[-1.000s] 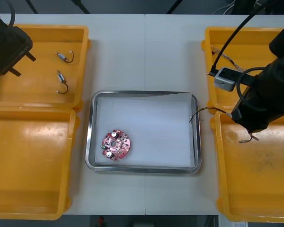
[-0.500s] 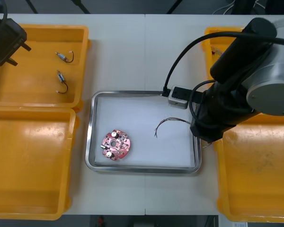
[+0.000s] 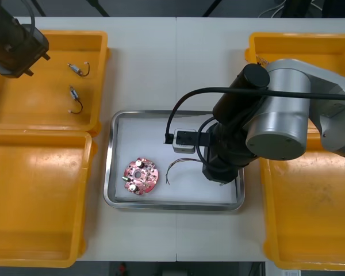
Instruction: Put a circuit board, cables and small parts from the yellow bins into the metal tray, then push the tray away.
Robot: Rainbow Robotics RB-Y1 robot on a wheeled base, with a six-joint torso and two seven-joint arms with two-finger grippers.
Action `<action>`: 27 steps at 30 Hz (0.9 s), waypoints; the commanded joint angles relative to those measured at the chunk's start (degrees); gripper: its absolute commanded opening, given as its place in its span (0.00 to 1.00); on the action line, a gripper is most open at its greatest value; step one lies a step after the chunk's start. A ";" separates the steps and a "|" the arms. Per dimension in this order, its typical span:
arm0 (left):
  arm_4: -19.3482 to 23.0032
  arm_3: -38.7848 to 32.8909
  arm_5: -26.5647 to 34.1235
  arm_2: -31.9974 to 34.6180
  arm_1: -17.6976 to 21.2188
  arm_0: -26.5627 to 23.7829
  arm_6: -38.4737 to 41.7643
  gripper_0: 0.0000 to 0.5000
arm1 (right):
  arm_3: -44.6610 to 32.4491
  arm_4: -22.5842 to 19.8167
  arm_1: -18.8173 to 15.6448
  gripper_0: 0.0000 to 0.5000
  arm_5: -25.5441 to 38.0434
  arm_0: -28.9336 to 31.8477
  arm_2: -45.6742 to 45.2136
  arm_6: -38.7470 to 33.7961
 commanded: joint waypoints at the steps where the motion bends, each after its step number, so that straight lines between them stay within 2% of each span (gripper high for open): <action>1: -2.08 0.06 -2.76 -3.11 -1.24 -2.98 1.38 1.00 | 1.18 1.67 1.42 0.00 -3.09 -2.46 4.36 0.10; 4: -4.10 0.94 -3.73 -3.37 -2.11 -2.89 1.38 1.00 | 1.27 3.17 1.42 0.00 -4.06 -2.37 6.47 0.19; 11: -4.46 6.48 -12.16 -3.46 -3.87 -3.59 1.38 1.00 | 4.52 3.34 2.12 0.00 -7.48 -2.37 10.69 0.19; 16: -6.65 10.70 -13.75 -3.46 -6.16 -5.70 1.11 1.00 | 6.54 6.16 2.91 0.00 -11.35 -2.46 13.94 -0.16; 24: -14.30 21.33 -14.45 -3.46 -13.01 -10.98 0.23 1.00 | 7.33 6.42 3.35 0.00 -11.70 -2.54 14.20 -0.25; 26: -15.18 23.44 -14.45 -3.37 -14.24 -12.03 -0.21 1.00 | 7.25 6.68 3.35 0.24 -11.97 -2.63 14.12 0.01; 27: -15.62 24.58 -14.62 -3.37 -14.77 -12.65 -0.56 1.00 | 7.25 6.77 3.35 0.52 -12.14 -2.63 14.20 0.01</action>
